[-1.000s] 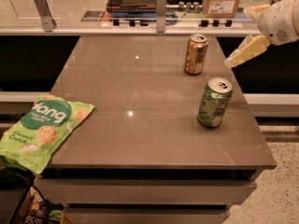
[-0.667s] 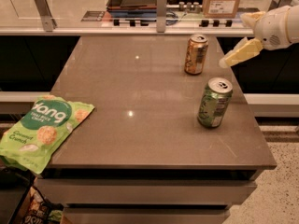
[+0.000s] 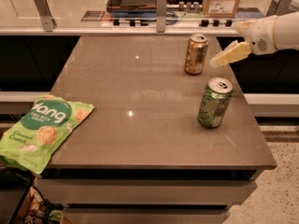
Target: Move orange can near green rice chip bag
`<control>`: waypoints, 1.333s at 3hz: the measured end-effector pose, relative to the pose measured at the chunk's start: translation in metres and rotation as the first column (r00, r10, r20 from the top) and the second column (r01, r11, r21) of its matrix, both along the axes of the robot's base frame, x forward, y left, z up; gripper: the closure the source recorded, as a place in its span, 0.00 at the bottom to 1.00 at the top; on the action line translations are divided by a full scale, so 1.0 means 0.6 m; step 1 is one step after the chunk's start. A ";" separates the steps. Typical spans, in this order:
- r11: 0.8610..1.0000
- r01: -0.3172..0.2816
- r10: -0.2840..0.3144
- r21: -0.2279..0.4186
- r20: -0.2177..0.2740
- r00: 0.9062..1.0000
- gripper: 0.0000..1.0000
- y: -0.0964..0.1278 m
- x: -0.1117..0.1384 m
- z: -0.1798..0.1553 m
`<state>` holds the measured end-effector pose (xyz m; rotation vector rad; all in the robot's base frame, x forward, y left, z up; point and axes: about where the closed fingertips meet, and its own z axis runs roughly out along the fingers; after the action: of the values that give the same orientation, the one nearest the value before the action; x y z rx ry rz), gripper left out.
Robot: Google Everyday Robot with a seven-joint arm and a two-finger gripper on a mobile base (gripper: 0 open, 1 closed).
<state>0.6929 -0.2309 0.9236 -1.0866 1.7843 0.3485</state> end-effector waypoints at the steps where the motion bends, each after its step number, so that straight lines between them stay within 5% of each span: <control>1: 0.997 -0.023 0.027 0.080 -0.050 0.998 0.00 0.016 0.013 -0.018; 3: 0.980 -0.069 0.086 0.187 -0.083 0.993 0.00 0.051 0.023 -0.027; 4: 0.974 -0.072 0.085 0.215 -0.051 0.995 0.00 0.062 0.023 -0.023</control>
Offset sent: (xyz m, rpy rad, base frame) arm 0.0131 0.0280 -0.0180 0.2228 0.1111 0.0958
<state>0.7066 -0.1939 0.9098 -1.0044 1.7149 0.6120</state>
